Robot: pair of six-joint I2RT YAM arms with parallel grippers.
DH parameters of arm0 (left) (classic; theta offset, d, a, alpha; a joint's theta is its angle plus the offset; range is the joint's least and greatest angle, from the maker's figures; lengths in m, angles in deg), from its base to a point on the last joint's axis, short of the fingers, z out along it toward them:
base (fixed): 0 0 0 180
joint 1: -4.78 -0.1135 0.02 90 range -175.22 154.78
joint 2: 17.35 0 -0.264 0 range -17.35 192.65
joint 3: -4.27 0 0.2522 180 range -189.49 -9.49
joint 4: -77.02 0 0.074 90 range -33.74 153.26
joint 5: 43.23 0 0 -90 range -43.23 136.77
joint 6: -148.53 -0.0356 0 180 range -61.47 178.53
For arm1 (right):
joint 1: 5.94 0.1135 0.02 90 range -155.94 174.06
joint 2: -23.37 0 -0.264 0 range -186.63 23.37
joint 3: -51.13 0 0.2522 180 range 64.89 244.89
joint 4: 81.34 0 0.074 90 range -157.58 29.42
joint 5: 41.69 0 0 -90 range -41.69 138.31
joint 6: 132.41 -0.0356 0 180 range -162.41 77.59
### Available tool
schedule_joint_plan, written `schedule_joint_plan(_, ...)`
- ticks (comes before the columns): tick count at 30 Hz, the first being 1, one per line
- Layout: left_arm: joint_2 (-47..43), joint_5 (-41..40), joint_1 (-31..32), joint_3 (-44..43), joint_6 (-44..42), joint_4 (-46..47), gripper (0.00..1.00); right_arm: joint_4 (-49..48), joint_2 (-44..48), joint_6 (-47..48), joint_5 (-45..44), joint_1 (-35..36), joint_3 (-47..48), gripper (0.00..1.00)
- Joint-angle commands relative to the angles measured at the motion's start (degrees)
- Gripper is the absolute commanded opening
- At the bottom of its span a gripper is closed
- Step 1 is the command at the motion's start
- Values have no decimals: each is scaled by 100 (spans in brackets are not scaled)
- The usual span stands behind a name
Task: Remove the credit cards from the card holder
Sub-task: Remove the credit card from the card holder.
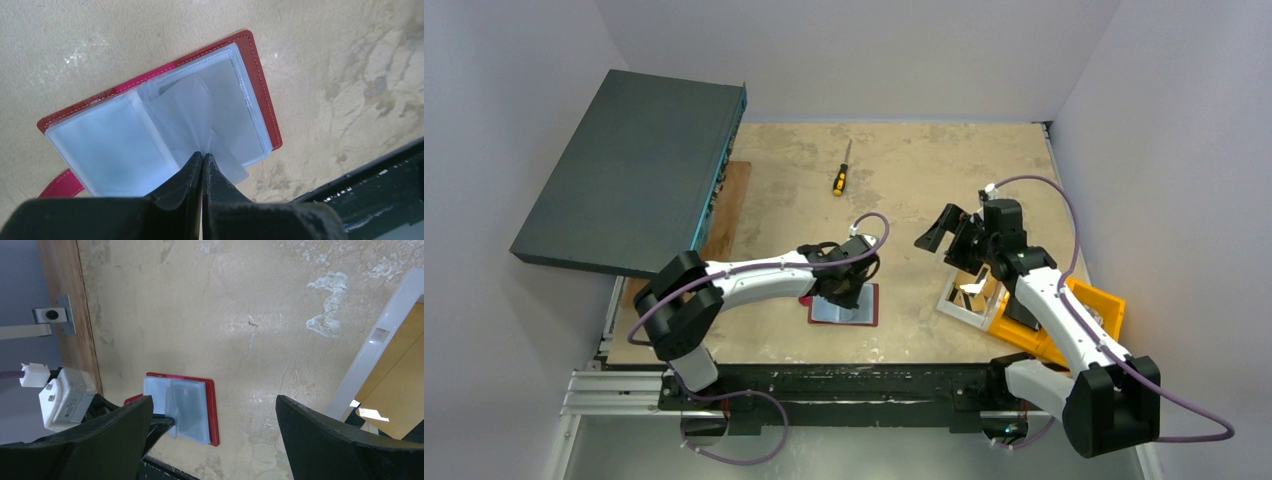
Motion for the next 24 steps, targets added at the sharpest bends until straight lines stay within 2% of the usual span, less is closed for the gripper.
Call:
schedule_joint_plan(1, -534, 665, -142, 260, 225, 614, 0, -330, 14, 6, 289, 84, -58, 94)
schedule_joint_plan(10, -933, 829, -385, 765, 456, 1034, 0, -735, -250, -275, 336, 752, -238, 90)
schedule_joint_plan(24, -1126, 1834, -829, 2187, 1331, 3190, 0, -1757, -1346, -958, -112, 2474, -129, 76)
